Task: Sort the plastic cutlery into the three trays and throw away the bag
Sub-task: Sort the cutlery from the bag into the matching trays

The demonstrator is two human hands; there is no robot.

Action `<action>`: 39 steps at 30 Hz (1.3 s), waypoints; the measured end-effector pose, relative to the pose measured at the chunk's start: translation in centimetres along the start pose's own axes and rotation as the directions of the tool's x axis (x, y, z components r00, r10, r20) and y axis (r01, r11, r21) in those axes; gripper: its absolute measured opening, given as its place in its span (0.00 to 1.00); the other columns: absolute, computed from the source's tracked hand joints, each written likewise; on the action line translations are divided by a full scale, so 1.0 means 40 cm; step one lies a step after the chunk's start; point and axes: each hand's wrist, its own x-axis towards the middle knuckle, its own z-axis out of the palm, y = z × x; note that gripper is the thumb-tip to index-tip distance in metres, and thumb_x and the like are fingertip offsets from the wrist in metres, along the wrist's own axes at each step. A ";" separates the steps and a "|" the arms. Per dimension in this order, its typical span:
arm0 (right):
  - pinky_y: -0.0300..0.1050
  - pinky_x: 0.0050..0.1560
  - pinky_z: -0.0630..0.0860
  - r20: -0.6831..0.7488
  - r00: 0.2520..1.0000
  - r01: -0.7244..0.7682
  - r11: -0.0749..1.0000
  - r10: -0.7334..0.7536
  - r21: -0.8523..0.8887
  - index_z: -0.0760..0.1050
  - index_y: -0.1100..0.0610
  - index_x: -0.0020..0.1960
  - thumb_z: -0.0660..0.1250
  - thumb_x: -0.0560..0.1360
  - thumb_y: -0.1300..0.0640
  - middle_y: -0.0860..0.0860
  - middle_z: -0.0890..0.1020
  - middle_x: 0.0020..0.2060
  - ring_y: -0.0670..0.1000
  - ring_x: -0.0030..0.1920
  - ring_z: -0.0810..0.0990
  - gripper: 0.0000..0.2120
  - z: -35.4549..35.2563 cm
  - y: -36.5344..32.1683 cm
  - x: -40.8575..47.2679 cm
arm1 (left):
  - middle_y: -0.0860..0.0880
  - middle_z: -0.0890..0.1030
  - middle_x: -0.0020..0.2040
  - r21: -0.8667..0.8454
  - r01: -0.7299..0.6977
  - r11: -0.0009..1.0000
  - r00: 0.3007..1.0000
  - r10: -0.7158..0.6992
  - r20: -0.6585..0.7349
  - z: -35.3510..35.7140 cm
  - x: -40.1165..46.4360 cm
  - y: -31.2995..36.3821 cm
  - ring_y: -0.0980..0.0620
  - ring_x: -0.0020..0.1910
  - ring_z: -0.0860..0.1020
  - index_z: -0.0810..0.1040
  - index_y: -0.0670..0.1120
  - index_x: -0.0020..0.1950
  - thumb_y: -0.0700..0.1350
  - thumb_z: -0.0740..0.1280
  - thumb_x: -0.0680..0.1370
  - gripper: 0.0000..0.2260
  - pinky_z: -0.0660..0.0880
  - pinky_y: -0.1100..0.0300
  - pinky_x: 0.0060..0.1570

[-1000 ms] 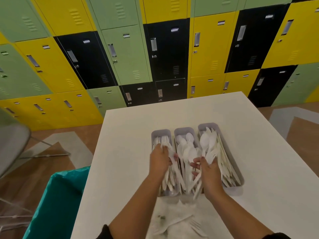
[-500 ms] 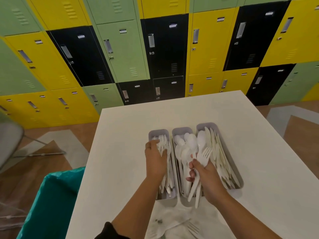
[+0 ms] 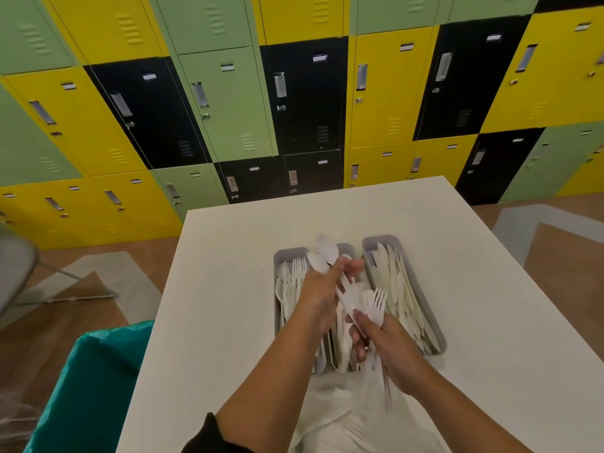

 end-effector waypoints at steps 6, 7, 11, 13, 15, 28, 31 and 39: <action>0.42 0.28 0.74 -0.262 0.965 0.006 0.998 0.012 0.069 0.74 0.62 0.44 0.58 0.80 0.59 0.52 0.74 0.26 0.48 0.24 0.71 0.10 -0.075 0.013 0.003 | 0.48 0.76 0.30 0.118 -0.097 0.988 0.949 0.128 -0.288 0.012 0.015 0.005 0.54 0.28 0.75 0.73 0.41 0.37 0.38 0.60 0.81 0.12 0.74 0.65 0.33; 0.43 0.27 0.73 -0.292 0.956 0.010 0.998 0.010 0.067 0.74 0.62 0.45 0.58 0.80 0.59 0.50 0.72 0.25 0.47 0.22 0.68 0.10 -0.082 0.011 0.006 | 0.48 0.75 0.30 0.188 -0.089 0.978 0.947 0.142 -0.287 0.012 0.015 -0.012 0.53 0.29 0.74 0.73 0.42 0.37 0.39 0.60 0.80 0.12 0.74 0.66 0.32; 0.45 0.31 0.72 -0.297 0.955 0.015 0.999 0.000 0.047 0.73 0.59 0.48 0.61 0.78 0.60 0.50 0.68 0.26 0.46 0.26 0.66 0.04 -0.084 -0.010 0.008 | 0.52 0.76 0.35 0.523 -0.009 0.852 0.967 0.140 -0.211 0.005 0.010 -0.092 0.56 0.35 0.75 0.75 0.43 0.45 0.45 0.64 0.79 0.06 0.69 0.72 0.32; 0.44 0.33 0.72 -0.273 0.962 0.016 0.994 0.014 0.107 0.73 0.58 0.51 0.60 0.78 0.62 0.51 0.69 0.29 0.47 0.28 0.66 0.04 -0.076 -0.022 0.006 | 0.53 0.74 0.39 0.644 -0.002 0.765 0.972 0.152 -0.177 0.002 0.006 -0.119 0.57 0.38 0.74 0.72 0.45 0.47 0.44 0.67 0.77 0.05 0.66 0.74 0.33; 0.44 0.36 0.73 -0.251 0.967 0.005 0.978 0.049 0.210 0.72 0.56 0.54 0.58 0.78 0.64 0.51 0.70 0.32 0.47 0.29 0.68 0.08 -0.074 -0.028 0.009 | 0.53 0.75 0.49 0.687 -0.030 0.726 0.959 0.214 -0.185 0.004 0.003 -0.124 0.57 0.48 0.75 0.73 0.45 0.56 0.44 0.69 0.75 0.11 0.68 0.74 0.43; 0.43 0.28 0.78 -0.162 0.987 0.045 0.962 -0.001 0.270 0.75 0.56 0.55 0.56 0.81 0.57 0.54 0.83 0.46 0.49 0.39 0.83 0.10 -0.046 -0.053 0.012 | 0.45 0.81 0.37 0.586 0.037 0.810 0.942 -0.224 0.251 0.030 -0.106 -0.083 0.55 0.29 0.80 0.76 0.39 0.54 0.42 0.60 0.80 0.09 0.78 0.64 0.33; 0.44 0.24 0.71 -0.102 0.995 0.025 0.992 -0.012 0.123 0.78 0.56 0.56 0.59 0.80 0.53 0.59 0.83 0.38 0.57 0.26 0.74 0.12 -0.027 -0.041 0.012 | 0.47 0.80 0.35 0.555 -0.029 0.831 0.978 -0.091 0.189 0.011 -0.114 -0.083 0.56 0.26 0.77 0.74 0.42 0.56 0.44 0.56 0.82 0.10 0.77 0.64 0.31; 0.47 0.51 0.80 -0.093 0.995 0.033 0.995 -0.042 -0.094 0.71 0.58 0.64 0.58 0.78 0.68 0.56 0.82 0.53 0.53 0.50 0.82 0.17 0.089 0.004 0.070 | 0.46 0.80 0.40 0.617 0.030 0.787 0.978 0.106 -0.182 -0.105 -0.138 -0.105 0.53 0.36 0.79 0.75 0.42 0.49 0.46 0.52 0.83 0.14 0.79 0.58 0.39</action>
